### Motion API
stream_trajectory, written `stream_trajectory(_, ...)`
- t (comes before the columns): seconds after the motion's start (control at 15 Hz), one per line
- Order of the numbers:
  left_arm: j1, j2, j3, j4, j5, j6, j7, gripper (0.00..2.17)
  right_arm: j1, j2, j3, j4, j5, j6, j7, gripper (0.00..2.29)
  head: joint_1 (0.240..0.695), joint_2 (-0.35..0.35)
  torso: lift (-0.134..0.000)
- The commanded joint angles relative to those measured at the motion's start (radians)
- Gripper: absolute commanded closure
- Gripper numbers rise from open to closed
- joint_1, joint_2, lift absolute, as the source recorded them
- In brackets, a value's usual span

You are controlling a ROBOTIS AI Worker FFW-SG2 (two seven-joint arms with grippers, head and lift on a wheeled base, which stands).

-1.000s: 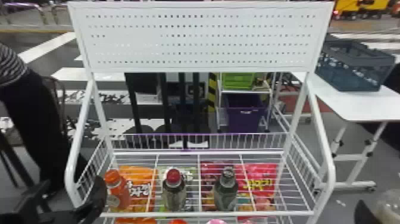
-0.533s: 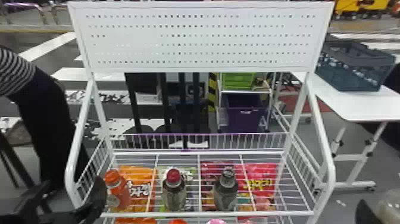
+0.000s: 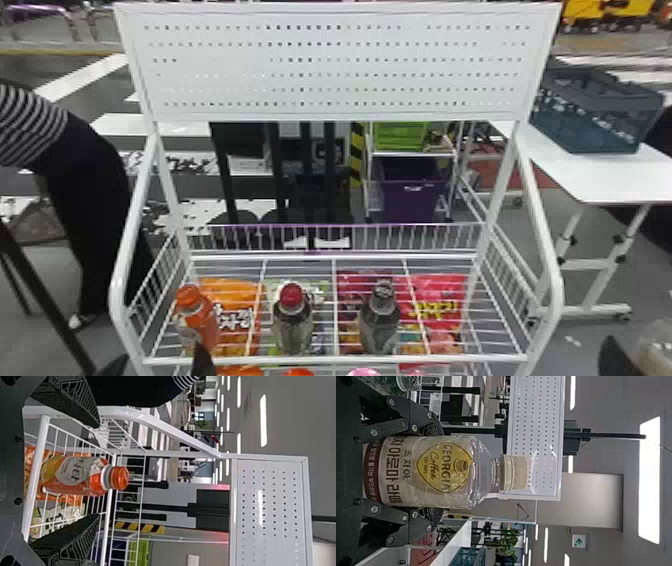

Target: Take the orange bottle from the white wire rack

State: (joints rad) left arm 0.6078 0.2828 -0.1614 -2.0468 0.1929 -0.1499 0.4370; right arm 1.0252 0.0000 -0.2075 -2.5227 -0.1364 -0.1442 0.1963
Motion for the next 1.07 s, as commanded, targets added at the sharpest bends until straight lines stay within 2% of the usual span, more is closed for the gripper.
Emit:
stream_trajectory(0.0, -0.029, -0.013, -0.047, 0.178, -0.009, -0.216, -0.011, 0.09, -0.001, 0.001, 0.0, 0.002, 0.0, -0.001, 0.0, 1.07, 0.499, 0.0, 0.0)
stream_trajectory(0.27, -0.148, -0.017, -0.112, 0.45, -0.007, -0.428, -0.038, 0.09, 0.003, 0.001, -0.004, 0.005, 0.0, -0.007, 0.0, 1.07, 0.499, 0.0, 0.0)
stream_trajectory(0.47, -0.233, -0.034, -0.118, 0.57, -0.006, -0.437, -0.041, 0.09, 0.012, 0.001, -0.007, 0.01, -0.002, -0.031, 0.0, 1.07, 0.499, 0.0, 0.0)
stream_trajectory(0.73, -0.338, -0.033, -0.118, 0.682, 0.005, -0.434, -0.043, 0.09, 0.013, 0.001, -0.013, 0.013, -0.014, -0.034, 0.0, 1.07, 0.499, 0.0, 0.0)
stream_trajectory(1.0, -0.427, -0.033, -0.116, 0.772, 0.014, -0.412, -0.083, 0.09, 0.013, 0.001, -0.018, 0.008, -0.014, -0.031, 0.0, 1.07, 0.499, 0.0, 0.0)
